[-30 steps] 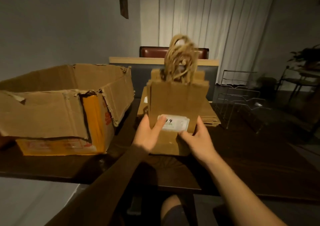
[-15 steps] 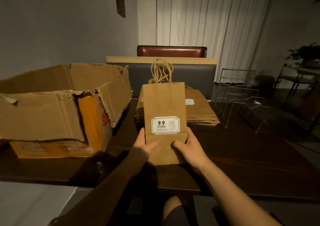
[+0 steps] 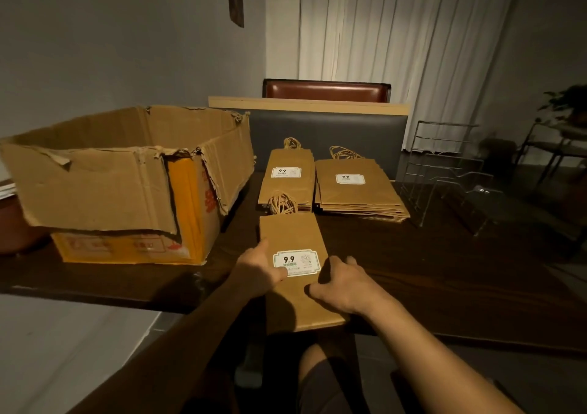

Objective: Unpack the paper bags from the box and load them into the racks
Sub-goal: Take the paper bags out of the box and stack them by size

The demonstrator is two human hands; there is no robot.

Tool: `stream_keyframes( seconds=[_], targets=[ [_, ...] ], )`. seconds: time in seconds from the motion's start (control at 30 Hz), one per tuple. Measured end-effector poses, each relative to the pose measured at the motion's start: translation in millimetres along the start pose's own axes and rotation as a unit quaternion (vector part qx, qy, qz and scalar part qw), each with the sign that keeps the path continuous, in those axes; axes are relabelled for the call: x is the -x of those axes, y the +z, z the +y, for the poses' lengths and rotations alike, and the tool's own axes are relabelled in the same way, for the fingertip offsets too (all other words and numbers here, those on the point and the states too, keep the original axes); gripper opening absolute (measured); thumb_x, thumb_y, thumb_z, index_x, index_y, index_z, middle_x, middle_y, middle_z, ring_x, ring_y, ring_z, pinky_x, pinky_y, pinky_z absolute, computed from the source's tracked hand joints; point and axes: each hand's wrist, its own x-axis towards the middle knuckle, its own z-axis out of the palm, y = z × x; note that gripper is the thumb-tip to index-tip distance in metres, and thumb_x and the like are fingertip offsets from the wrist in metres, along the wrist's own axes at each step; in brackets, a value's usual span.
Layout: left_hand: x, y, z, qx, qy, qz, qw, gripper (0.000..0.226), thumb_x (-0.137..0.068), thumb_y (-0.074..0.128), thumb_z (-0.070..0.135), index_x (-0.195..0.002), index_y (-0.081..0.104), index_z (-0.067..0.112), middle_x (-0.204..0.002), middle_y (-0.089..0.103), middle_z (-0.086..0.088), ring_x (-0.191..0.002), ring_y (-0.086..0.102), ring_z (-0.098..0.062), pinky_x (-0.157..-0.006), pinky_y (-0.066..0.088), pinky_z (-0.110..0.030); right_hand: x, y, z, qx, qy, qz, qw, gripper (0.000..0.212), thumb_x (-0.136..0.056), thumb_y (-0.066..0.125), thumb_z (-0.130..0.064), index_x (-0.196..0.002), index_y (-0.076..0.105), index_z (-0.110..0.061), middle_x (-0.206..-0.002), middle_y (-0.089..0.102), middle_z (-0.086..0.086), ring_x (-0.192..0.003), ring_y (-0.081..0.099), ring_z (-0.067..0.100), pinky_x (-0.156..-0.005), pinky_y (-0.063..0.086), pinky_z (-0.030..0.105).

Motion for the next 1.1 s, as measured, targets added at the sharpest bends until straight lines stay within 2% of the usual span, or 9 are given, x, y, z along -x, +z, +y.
stream_keyframes(
  seconds=[0.2, 0.33, 0.43, 0.53, 0.63, 0.77, 0.93, 1.03, 1.1],
  targets=[
    [-5.1, 1.6, -2.2, -0.069, -0.021, -0.016, 0.997, 0.071, -0.088, 0.064, 0.048, -0.149, 0.038, 0.022, -0.151, 0.034, -0.008, -0.137, 0.031, -0.029, -0.11, 0.031, -0.039, 2.4, 1.3, 2.1, -0.036, -0.024, 0.007, 0.999, 0.095, -0.084, 0.068, -0.048, -0.158, 0.012, -0.028, -0.157, 0.024, 0.009, -0.145, 0.024, 0.031, -0.114, 0.032, 0.041],
    [-4.6, -5.7, 0.1, -0.075, 0.006, -0.005, 0.997, 0.071, -0.088, 0.063, 0.048, -0.15, 0.036, 0.025, -0.16, 0.019, -0.005, -0.145, 0.021, -0.029, -0.116, 0.024, -0.043, -1.8, -5.8, -1.7, 0.019, -0.052, 0.014, 0.998, 0.079, -0.086, 0.065, -0.049, -0.152, 0.026, -0.035, -0.148, 0.032, 0.007, -0.139, 0.031, 0.029, -0.112, 0.037, 0.046],
    [0.2, -23.0, 12.4, -0.019, 0.086, 0.044, 0.995, 0.069, -0.091, 0.062, 0.039, -0.151, 0.033, 0.025, -0.162, 0.017, -0.001, -0.148, 0.021, -0.023, -0.12, 0.023, -0.04, -5.3, -24.6, -16.3, 0.033, -0.099, 0.075, 0.992, 0.072, -0.088, 0.063, -0.045, -0.151, 0.03, -0.034, -0.152, 0.028, 0.003, -0.14, 0.033, 0.026, -0.112, 0.037, 0.05],
    [4.6, -64.0, 38.1, -0.001, 0.171, 0.127, 0.977, 0.069, -0.093, 0.062, 0.029, -0.154, 0.03, 0.027, -0.161, 0.021, 0.009, -0.145, 0.028, -0.014, -0.117, 0.027, -0.032, -13.9, -57.5, -53.3, 0.016, -0.207, 0.144, 0.968, 0.062, -0.092, 0.06, -0.037, -0.149, 0.036, -0.031, -0.15, 0.033, 0.001, -0.136, 0.041, 0.023, -0.111, 0.041, 0.048],
    [3.6, -127.6, 61.4, -0.027, 0.244, 0.192, 0.95, 0.063, -0.095, 0.06, 0.026, -0.153, 0.034, 0.027, -0.158, 0.029, 0.009, -0.142, 0.032, -0.01, -0.112, 0.027, -0.025, -28.9, -95.6, -111.6, 0.036, -0.305, 0.19, 0.932, 0.054, -0.095, 0.059, -0.033, -0.147, 0.042, -0.027, -0.148, 0.038, 0.001, -0.134, 0.045, 0.019, -0.111, 0.041, 0.035],
    [-13.6, -218.1, 69.4, -0.077, 0.254, 0.24, 0.934, 0.053, -0.095, 0.06, 0.027, -0.146, 0.045, 0.024, -0.143, 0.052, 0.004, -0.128, 0.05, -0.012, -0.104, 0.04, -0.026, -57.7, -140.9, -199.9, 0.056, -0.396, 0.199, 0.895, 0.049, -0.094, 0.058, -0.03, -0.141, 0.051, -0.022, -0.139, 0.051, 0.006, -0.127, 0.05, 0.02, -0.108, 0.042, 0.035],
    [-79.3, -314.1, 27.1, -0.191, 0.126, 0.193, 0.954, 0.059, -0.093, 0.064, 0.036, -0.146, 0.043, 0.023, -0.139, 0.057, -0.002, -0.12, 0.058, -0.021, -0.094, 0.043, -0.028, -122.1, -160.0, -293.8, 0.11, -0.408, 0.122, 0.898, 0.046, -0.092, 0.062, -0.031, -0.137, 0.055, -0.025, -0.137, 0.056, 0.003, -0.123, 0.054, 0.021, -0.1, 0.047, 0.035],
    [-129.5, -342.0, -10.2, -0.246, -0.004, 0.084, 0.966, 0.073, -0.093, 0.065, 0.034, -0.154, 0.028, 0.022, -0.146, 0.049, -0.008, -0.124, 0.053, -0.027, -0.097, 0.045, -0.034, -166.7, -155.9, -326.4, 0.186, -0.364, 0.018, 0.913, 0.042, -0.095, 0.063, -0.03, -0.135, 0.055, -0.025, -0.126, 0.056, -0.003, -0.114, 0.053, 0.017, -0.094, 0.046, 0.032],
    [-165.0, -355.6, -33.2, -0.257, -0.095, 0.011, 0.962, 0.078, -0.093, 0.066, 0.03, -0.156, 0.021, 0.021, -0.145, 0.048, -0.01, -0.12, 0.055, -0.031, -0.094, 0.051, -0.039, -205.1, -146.0, -344.2, 0.235, -0.3, -0.067, 0.922, 0.038, -0.092, 0.065, -0.032, -0.129, 0.057, -0.027, -0.123, 0.057, -0.002, -0.112, 0.055, 0.019, -0.096, 0.05, 0.039]
  ],
)
